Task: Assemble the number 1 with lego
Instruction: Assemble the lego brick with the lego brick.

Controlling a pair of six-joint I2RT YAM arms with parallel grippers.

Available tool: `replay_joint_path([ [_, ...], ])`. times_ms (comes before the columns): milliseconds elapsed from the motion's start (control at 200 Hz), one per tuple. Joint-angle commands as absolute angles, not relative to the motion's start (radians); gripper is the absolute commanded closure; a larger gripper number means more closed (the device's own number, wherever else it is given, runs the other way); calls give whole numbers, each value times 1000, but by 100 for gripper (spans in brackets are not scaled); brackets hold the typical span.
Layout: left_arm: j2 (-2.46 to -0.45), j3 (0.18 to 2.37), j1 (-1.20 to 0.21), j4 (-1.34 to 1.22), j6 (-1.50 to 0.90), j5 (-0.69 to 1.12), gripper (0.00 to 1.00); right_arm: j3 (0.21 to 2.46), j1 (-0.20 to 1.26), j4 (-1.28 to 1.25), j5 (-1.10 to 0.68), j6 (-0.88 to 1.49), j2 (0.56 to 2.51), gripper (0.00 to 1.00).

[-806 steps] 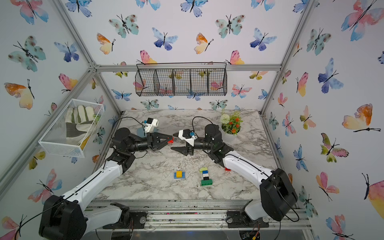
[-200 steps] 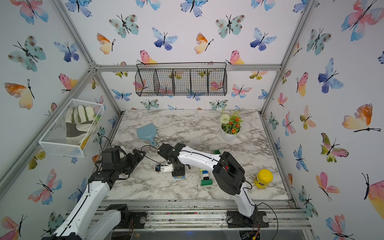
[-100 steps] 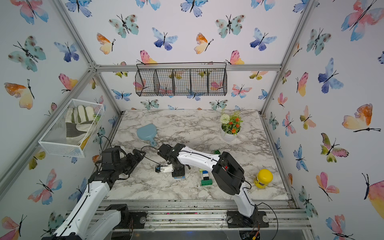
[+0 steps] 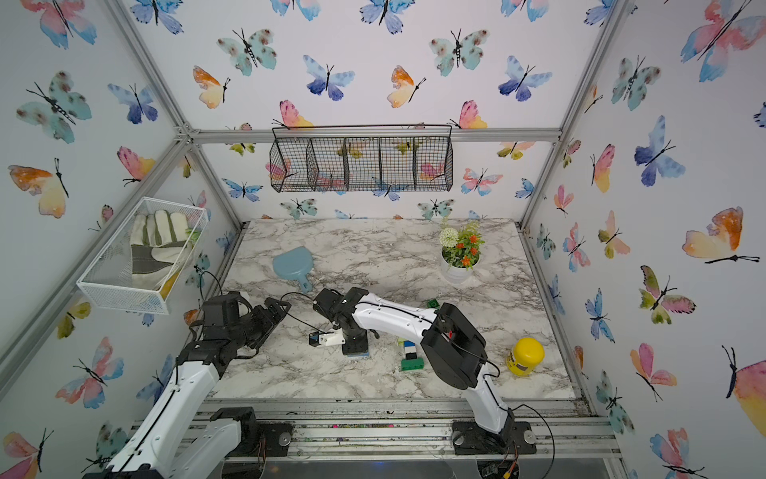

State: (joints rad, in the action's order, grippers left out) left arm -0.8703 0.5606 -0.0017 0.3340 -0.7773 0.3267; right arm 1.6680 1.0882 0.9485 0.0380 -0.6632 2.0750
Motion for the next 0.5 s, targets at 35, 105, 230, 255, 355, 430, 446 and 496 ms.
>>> replay_joint_path([
  [35,-861,576,3,330,-765,304,4,1618,1094,933,52,-642,2173,98],
  [105,-860,576,3,329,-764,303,4,1612,1094,932,44,-636,2184,98],
  [230,-859,578,4,334,-761,298,4,1609,1091,941,-1,-602,2193,98],
  [255,-860,578,3,334,-761,298,4,1605,1088,946,-16,-596,2193,98],
  [355,-861,578,4,332,-760,299,4,1592,1076,951,-44,-590,2191,98],
  [430,-862,577,2,331,-759,298,4,1592,1066,951,-52,-588,2190,98],
  [446,-863,578,4,330,-759,298,4,1593,1065,951,-52,-588,2190,98],
  [496,-864,578,3,328,-760,300,4,1592,1063,951,-56,-589,2194,98],
])
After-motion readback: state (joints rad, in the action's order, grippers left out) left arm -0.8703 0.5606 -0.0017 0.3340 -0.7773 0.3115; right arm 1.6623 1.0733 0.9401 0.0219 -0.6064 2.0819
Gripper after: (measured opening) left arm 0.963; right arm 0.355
